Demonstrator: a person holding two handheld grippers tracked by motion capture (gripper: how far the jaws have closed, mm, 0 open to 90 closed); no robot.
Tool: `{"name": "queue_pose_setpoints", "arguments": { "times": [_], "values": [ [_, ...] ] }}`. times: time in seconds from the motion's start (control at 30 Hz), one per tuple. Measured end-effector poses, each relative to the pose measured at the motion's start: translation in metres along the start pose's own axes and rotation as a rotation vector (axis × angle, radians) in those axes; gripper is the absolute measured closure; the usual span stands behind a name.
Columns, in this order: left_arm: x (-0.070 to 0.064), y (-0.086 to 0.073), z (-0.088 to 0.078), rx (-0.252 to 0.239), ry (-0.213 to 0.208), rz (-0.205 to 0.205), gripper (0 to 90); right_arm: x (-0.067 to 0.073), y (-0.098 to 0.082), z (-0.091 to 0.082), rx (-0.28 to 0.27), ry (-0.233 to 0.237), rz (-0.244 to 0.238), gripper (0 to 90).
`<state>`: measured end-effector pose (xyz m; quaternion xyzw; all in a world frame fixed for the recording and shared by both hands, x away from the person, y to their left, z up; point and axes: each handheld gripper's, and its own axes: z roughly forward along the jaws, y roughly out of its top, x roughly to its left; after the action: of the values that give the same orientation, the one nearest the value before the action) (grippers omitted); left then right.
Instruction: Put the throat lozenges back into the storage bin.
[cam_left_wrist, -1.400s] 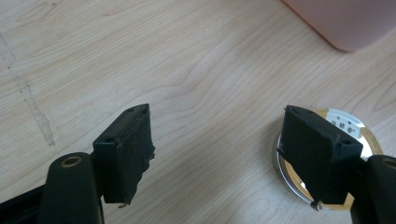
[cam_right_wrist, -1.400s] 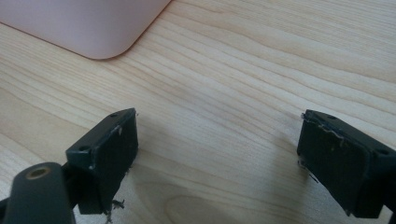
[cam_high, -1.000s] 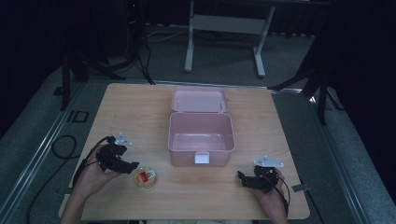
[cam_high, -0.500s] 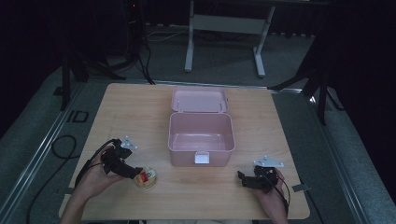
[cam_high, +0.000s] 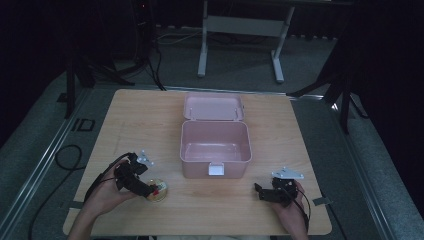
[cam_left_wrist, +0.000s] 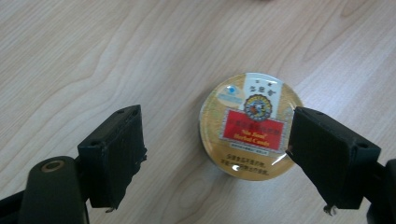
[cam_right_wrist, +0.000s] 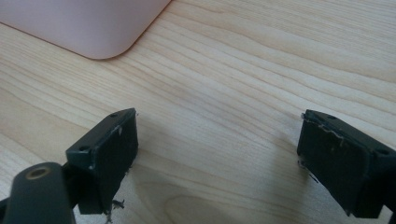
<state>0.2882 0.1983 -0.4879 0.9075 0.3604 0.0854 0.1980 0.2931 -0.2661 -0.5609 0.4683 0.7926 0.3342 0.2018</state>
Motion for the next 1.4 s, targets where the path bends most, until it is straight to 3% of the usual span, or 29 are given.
{"name": "queue_pose_setpoints", "arguments": {
  "times": [0.53,1.4],
  "values": [
    [-0.012,0.011,0.005,0.047,-0.002,0.052,18.1,0.0,0.0,0.0,0.0,0.0,0.001,12.2],
    [-0.026,0.026,0.028,0.207,-0.021,0.156,18.0,0.0,0.0,0.0,-0.001,0.001,0.001,12.2]
  ]
}}
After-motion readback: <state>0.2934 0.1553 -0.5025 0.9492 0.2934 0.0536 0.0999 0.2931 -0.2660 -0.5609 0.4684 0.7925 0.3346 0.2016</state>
